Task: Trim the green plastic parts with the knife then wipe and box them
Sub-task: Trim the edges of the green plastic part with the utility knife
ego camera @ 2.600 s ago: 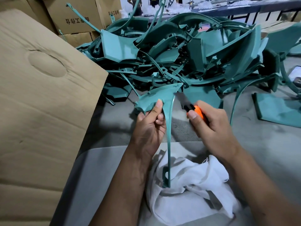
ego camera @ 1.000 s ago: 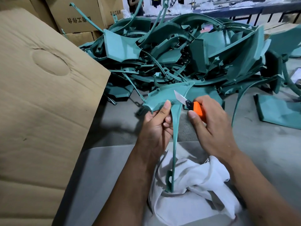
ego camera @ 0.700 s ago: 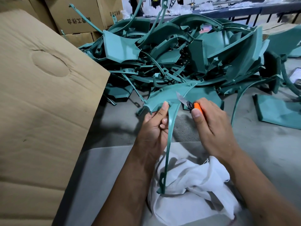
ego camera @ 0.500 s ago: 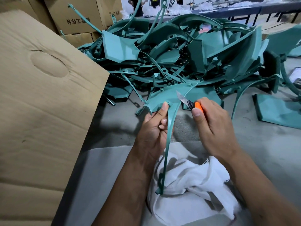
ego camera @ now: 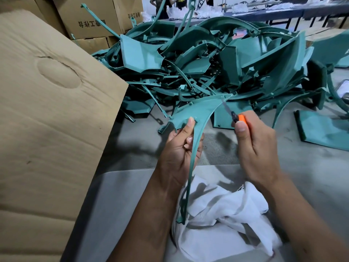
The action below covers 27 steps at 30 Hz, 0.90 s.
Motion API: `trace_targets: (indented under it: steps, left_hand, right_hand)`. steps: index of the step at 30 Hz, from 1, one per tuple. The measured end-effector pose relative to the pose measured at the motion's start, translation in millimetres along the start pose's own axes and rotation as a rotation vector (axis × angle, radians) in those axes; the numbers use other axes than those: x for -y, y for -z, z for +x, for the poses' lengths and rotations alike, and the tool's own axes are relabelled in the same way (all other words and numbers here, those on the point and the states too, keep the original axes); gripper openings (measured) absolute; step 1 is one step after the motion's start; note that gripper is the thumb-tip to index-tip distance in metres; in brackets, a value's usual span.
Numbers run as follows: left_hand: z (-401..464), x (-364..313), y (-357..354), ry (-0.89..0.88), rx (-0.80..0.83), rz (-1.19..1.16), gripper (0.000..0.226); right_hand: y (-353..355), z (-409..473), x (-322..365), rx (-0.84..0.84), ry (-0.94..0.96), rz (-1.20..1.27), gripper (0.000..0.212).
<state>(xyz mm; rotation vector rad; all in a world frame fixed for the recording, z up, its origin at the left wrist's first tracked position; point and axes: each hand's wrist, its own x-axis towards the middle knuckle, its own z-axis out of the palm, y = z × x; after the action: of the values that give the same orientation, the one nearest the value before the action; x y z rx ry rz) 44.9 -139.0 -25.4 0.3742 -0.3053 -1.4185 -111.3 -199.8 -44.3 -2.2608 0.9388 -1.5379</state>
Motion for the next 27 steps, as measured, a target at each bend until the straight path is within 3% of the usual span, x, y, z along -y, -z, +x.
trace_targets:
  steps: [5, 16, 19, 22, 27]
  left_hand:
    - [0, 0, 0, -0.029, -0.002, 0.034, 0.014]
    - [4, -3, 5, 0.044, -0.009, -0.032, 0.011]
    - [4, -3, 6, 0.028, 0.014, -0.019, 0.028]
    - [4, -3, 5, 0.016, 0.0, 0.025, 0.014]
    - [2, 0, 3, -0.016, -0.064, 0.129, 0.011]
  right_hand:
    - [-12, -4, 10, 0.142, 0.124, 0.031, 0.05]
    - [-10, -4, 11, 0.13, 0.139, -0.021, 0.045]
    - [-7, -5, 10, 0.077, 0.074, 0.094, 0.043]
    - [-10, -5, 8, 0.033, -0.068, 0.169, 0.029]
    - [-14, -5, 0, 0.046, -0.1, -0.056, 0.019]
